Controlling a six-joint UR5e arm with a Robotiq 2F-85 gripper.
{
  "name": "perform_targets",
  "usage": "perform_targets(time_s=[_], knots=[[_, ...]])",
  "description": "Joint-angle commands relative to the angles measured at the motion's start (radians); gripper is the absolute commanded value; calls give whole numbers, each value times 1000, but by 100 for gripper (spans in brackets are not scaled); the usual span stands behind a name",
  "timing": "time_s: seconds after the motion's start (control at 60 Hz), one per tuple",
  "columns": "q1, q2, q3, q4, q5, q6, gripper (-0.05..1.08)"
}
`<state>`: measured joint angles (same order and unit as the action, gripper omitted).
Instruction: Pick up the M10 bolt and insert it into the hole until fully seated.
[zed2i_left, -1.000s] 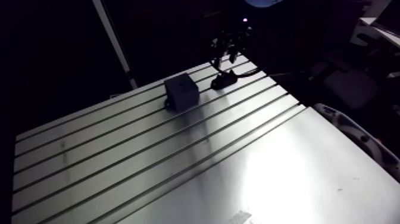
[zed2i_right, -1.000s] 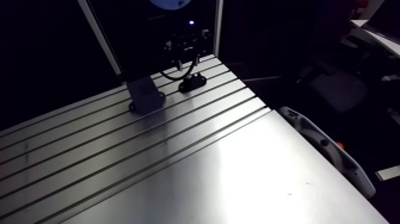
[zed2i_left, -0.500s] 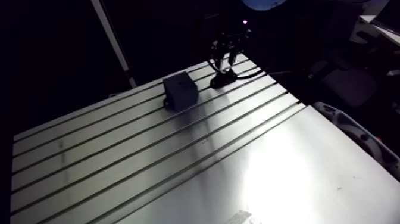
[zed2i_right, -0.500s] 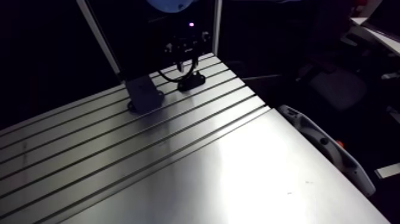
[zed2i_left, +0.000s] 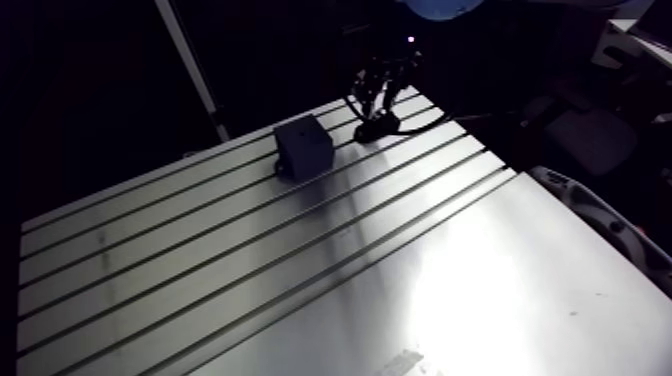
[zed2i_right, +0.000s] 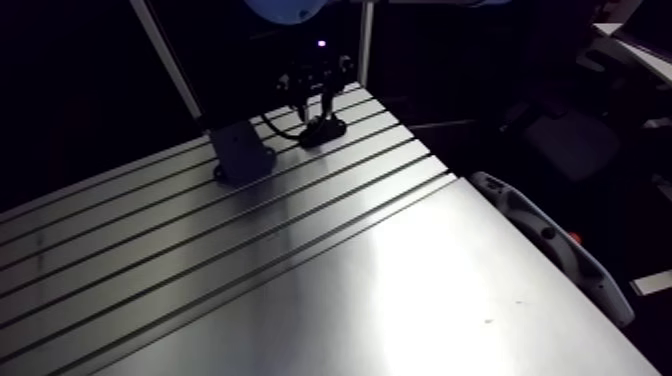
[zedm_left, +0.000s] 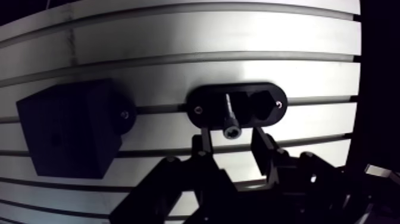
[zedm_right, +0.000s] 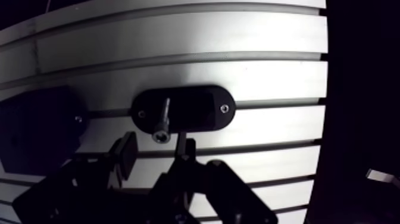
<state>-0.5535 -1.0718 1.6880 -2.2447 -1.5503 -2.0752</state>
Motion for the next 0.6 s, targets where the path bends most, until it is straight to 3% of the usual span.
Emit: perform_targets(time_s=[0.017,0.6], knots=[[1,11,-1,0,0,0,52],[1,13,0,-31,3,-1,53]])
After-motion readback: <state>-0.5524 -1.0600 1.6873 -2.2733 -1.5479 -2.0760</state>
